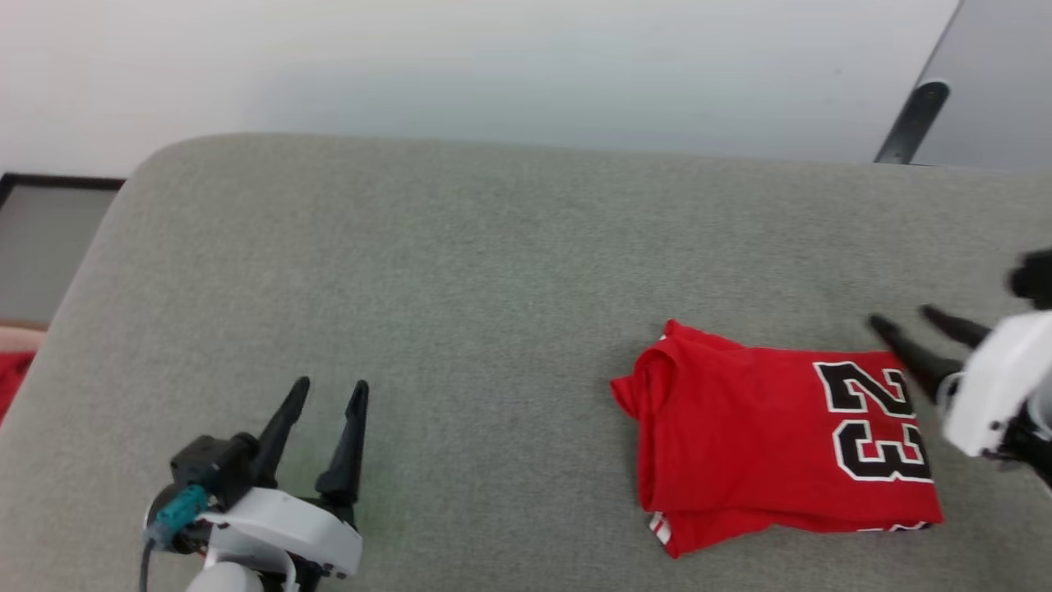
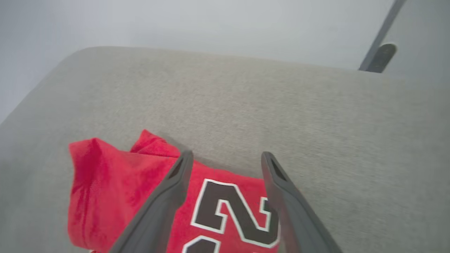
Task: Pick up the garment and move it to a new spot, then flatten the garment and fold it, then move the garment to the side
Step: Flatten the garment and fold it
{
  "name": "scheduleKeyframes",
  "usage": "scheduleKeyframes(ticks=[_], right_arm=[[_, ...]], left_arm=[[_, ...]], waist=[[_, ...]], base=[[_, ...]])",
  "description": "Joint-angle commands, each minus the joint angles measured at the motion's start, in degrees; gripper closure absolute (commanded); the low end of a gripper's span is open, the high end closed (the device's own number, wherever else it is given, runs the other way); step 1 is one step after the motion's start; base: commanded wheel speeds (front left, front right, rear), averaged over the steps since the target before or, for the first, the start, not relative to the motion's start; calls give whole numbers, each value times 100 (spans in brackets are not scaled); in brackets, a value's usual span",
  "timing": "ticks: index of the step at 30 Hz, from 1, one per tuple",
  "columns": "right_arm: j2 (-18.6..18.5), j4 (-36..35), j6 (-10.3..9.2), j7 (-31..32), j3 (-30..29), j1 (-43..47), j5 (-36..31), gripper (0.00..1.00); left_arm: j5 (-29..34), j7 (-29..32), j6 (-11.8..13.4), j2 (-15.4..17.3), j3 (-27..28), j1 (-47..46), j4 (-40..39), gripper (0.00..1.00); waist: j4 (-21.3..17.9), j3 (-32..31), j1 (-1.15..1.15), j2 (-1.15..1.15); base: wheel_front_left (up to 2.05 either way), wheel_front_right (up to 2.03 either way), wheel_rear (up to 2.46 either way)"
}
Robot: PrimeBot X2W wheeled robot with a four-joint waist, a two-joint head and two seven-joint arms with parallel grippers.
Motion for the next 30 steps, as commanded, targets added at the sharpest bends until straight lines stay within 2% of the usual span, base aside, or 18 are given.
scheduleKeyframes(ticks=[1, 10, 16, 22, 30], right_arm=[[-23, 83, -4, -179, -134, 107, -54, 0], [23, 373, -4, -1488, -860, 864, -461, 0], [11, 96, -4, -1935, -1121, 1512, -592, 0], [125, -279, -4, -2390, -1483, 2021, -938, 0], [508, -688, -4, -3071, -2115, 2609, -1621, 0]], left_arm=[[-31, -23, -15, 37, -4, -53, 33, 0], [-177, -23, -16, 305, 47, -5, 188, 0], [-217, -23, -15, 424, 118, 224, 165, 0], [-249, -23, 88, 450, 257, 565, -3, 0], [-265, -16, 217, 418, 425, 1039, -355, 0]], waist=[[-141, -107, 0, 0], [-417, -389, 0, 0], [-458, -641, 0, 0], [-424, -701, 0, 0], [-321, -733, 0, 0]], base=[[0, 0, 0], [0, 0, 0], [0, 0, 0], [0, 0, 0], [0, 0, 0]])
